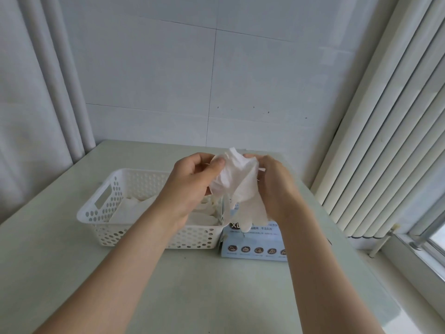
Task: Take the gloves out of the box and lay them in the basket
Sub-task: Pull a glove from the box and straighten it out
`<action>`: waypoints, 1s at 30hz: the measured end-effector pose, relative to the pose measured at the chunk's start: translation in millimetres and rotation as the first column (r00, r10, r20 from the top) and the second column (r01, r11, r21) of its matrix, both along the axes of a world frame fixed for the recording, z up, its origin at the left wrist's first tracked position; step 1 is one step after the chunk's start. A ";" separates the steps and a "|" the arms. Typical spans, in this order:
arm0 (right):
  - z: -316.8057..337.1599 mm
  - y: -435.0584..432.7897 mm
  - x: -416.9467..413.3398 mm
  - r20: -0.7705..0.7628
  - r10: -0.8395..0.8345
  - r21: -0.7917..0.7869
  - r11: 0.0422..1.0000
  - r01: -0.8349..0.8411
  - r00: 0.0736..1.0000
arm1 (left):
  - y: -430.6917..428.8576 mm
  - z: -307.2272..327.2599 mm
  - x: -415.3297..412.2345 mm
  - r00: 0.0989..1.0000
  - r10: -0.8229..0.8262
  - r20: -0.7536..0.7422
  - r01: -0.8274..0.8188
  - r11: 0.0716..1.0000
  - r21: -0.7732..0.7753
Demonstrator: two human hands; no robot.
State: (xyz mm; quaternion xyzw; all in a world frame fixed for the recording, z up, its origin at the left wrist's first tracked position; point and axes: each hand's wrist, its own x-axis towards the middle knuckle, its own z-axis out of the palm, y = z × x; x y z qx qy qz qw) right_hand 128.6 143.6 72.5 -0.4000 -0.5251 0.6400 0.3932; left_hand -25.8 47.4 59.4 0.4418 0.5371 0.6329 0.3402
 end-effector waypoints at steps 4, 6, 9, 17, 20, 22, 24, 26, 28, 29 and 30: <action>-0.5 0.6 0.6 0.122 0.178 0.086 0.978 -0.189 0.976 | -0.5 -0.3 -6.1 0.999 -0.003 -0.033 0.003 1.000 -0.006; -1.5 -4.2 0.4 0.242 0.181 0.235 0.942 -0.239 0.953 | -1.3 0.3 -7.5 1.000 -0.003 -0.030 0.003 1.000 0.007; -5.8 -5.1 0.4 0.215 0.158 0.405 0.884 -0.235 0.964 | -1.2 2.7 -9.3 1.000 0.019 0.008 -0.018 1.000 -0.014; 0.1 -11.2 -3.0 0.145 0.151 0.342 0.920 -0.192 0.978 | 5.0 4.1 -20.1 0.981 0.151 0.120 -0.147 0.988 -0.041; 0.4 -11.3 -5.6 0.110 0.099 0.259 0.958 -0.125 0.989 | 6.3 1.4 -24.6 0.972 0.190 0.135 -0.189 0.982 -0.023; 1.1 -11.6 -7.6 0.054 0.099 0.163 0.981 -0.107 0.994 | 7.1 -1.6 -27.8 0.974 0.200 0.106 -0.201 0.980 0.001; 0.9 -9.3 -7.4 -0.005 0.100 0.068 0.993 -0.100 0.995 | 7.4 -3.4 -30.1 0.975 0.216 0.049 -0.218 0.975 0.037; 1.4 -7.4 -5.4 0.030 0.137 0.053 0.989 -0.139 0.990 | 7.6 -4.0 -30.9 0.971 0.239 -0.020 -0.237 0.970 0.055; 3.1 -9.8 -4.2 0.156 0.184 0.125 0.971 -0.204 0.970 | 8.0 -4.2 -30.6 0.968 0.239 -0.072 -0.234 0.969 0.078; 5.4 -14.4 -3.9 0.231 0.199 0.180 0.953 -0.243 0.952 | 8.4 -4.4 -30.3 0.967 0.237 -0.094 -0.229 0.970 0.086; 6.6 -17.7 -4.6 0.295 0.201 0.230 0.934 -0.273 0.934 | 8.0 -4.2 -29.9 0.966 0.232 -0.117 -0.222 0.971 0.091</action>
